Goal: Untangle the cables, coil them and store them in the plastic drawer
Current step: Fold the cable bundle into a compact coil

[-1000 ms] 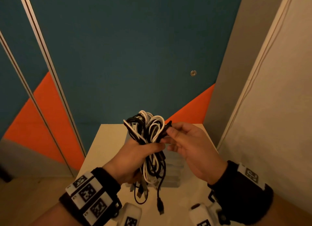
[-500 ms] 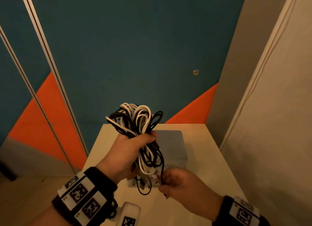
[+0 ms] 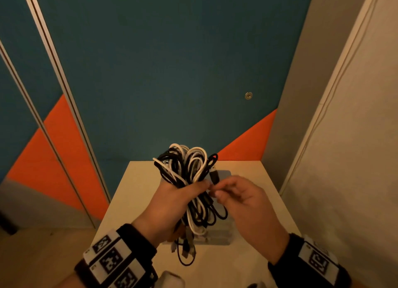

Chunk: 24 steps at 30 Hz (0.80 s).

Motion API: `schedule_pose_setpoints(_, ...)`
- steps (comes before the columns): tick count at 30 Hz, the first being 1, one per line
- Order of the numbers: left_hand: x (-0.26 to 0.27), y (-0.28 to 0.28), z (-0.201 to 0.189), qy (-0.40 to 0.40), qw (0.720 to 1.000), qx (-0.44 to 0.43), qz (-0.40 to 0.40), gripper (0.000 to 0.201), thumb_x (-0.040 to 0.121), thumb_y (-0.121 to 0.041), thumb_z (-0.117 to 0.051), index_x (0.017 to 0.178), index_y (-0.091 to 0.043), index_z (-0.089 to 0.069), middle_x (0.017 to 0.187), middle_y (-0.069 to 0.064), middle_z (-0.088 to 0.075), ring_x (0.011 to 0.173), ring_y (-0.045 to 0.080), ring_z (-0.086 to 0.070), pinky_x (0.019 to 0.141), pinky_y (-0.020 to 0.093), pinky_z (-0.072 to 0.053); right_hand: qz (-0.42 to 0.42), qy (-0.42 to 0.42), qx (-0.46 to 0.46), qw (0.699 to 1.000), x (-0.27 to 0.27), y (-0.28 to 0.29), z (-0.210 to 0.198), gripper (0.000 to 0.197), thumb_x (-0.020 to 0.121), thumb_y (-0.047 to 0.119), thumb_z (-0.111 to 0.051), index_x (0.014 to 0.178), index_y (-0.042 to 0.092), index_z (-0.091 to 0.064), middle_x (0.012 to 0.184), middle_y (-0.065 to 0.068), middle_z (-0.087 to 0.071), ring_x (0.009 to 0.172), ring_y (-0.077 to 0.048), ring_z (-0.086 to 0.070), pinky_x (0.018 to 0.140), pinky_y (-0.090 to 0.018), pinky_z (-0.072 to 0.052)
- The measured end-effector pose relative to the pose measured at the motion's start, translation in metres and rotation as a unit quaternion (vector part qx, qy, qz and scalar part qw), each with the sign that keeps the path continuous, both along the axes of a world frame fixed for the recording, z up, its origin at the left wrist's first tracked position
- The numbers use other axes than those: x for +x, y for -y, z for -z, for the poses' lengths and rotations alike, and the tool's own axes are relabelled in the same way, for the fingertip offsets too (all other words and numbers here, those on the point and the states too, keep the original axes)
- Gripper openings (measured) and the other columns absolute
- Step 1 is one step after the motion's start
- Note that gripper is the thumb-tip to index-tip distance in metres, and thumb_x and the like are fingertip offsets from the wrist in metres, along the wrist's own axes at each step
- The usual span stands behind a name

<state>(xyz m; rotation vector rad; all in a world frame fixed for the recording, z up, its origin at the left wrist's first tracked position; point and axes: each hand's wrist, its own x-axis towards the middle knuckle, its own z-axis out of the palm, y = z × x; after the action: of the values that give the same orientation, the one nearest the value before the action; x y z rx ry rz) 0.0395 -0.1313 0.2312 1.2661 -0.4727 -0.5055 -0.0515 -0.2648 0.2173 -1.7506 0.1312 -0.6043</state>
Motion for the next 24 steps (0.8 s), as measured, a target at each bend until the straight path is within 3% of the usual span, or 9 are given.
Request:
schedule_pose_setpoints(2,0.000,0.002,0.001,0.004,1.000,-0.020,-0.002,0.028,0.083,-0.004,-0.070,0.111,-0.001,-0.067,0.106,0.024,-0.072,0.102,0.041,-0.068,0.089,0.052,-0.057,0.001,-0.004,0.065,0.998,0.006,-0.003,-0.002,0.024,0.087,-0.005,-0.062,0.097,0.016,-0.056,0.081,-0.004,-0.075,0.077,-0.014,-0.071,0.073,-0.027,-0.055)
schedule_pose_setpoints(5,0.001,0.003,0.004,0.038,0.999,-0.031,-0.008,0.039,0.075,-0.011,-0.078,0.113,-0.005,-0.068,0.108,0.015,-0.074,0.104,0.031,-0.070,0.088,0.043,-0.058,0.010,-0.014,0.079,0.997,0.009,-0.006,-0.003,0.014,0.088,0.001,-0.063,0.095,0.014,-0.064,0.085,-0.003,-0.076,0.081,-0.018,-0.073,0.078,-0.035,-0.056)
schedule_pose_setpoints(8,0.001,0.003,0.007,0.071,0.997,-0.029,-0.019,0.040,0.069,-0.012,-0.077,0.108,-0.005,-0.070,0.101,0.011,-0.076,0.099,0.026,-0.072,0.081,0.033,-0.059,0.010,-0.006,0.059,0.998,0.007,-0.011,-0.002,0.013,0.088,0.004,-0.063,0.090,0.015,-0.071,0.085,0.001,-0.076,0.082,-0.013,-0.072,0.075,-0.026,-0.055)
schedule_pose_setpoints(11,0.002,0.002,0.009,0.101,0.995,-0.009,-0.017,0.030,0.074,-0.005,-0.077,0.103,-0.005,-0.071,0.096,0.009,-0.076,0.095,0.025,-0.072,0.077,0.029,-0.058,0.023,0.006,-0.010,1.000,0.005,-0.014,0.001,0.023,0.086,0.002,-0.065,0.082,0.022,-0.075,0.080,0.007,-0.073,0.077,-0.004,-0.067,0.068,-0.013,-0.048)
schedule_pose_setpoints(15,0.003,0.000,0.011,0.096,0.995,0.024,0.027,0.025,0.083,-0.001,-0.072,0.106,-0.011,-0.072,0.098,0.004,-0.077,0.098,0.021,-0.071,0.081,0.030,-0.057,0.021,0.025,-0.118,0.992,0.007,-0.011,0.009,0.016,0.087,0.002,-0.063,0.082,0.013,-0.074,0.086,0.002,-0.062,0.082,-0.010,-0.062,0.072,-0.023,-0.051)
schedule_pose_setpoints(19,0.003,0.000,0.020,0.024,0.998,0.019,0.048,0.032,0.080,-0.012,-0.076,0.112,-0.011,-0.072,0.108,0.015,-0.074,0.106,0.032,-0.069,0.095,0.051,-0.054,-0.020,0.012,-0.206,0.978,0.009,0.001,0.014,0.018,0.088,0.020,-0.056,0.086,0.013,-0.072,0.091,0.009,-0.054,0.088,-0.009,-0.058,0.076,-0.027,-0.050)
schedule_pose_setpoints(22,0.003,0.004,0.026,-0.005,1.000,0.010,0.019,0.026,0.081,-0.009,-0.076,0.107,-0.009,-0.072,0.106,0.020,-0.073,0.104,0.038,-0.068,0.095,0.056,-0.053,-0.086,-0.031,-0.168,0.982,0.008,0.011,0.013,0.022,0.086,0.016,-0.050,0.087,0.022,-0.071,0.094,0.008,-0.054,0.091,-0.009,-0.056,0.080,-0.023,-0.047)
schedule_pose_setpoints(24,0.003,0.009,0.023,0.009,1.000,0.008,0.000,0.018,0.087,0.000,-0.068,0.104,-0.004,-0.070,0.098,0.017,-0.074,0.097,0.033,-0.071,0.087,0.045,-0.058,-0.074,-0.027,-0.101,0.992,0.008,0.016,0.011,0.028,0.080,0.012,-0.048,0.083,0.028,-0.071,0.094,0.008,-0.059,0.092,-0.007,-0.059,0.083,-0.020,-0.045)
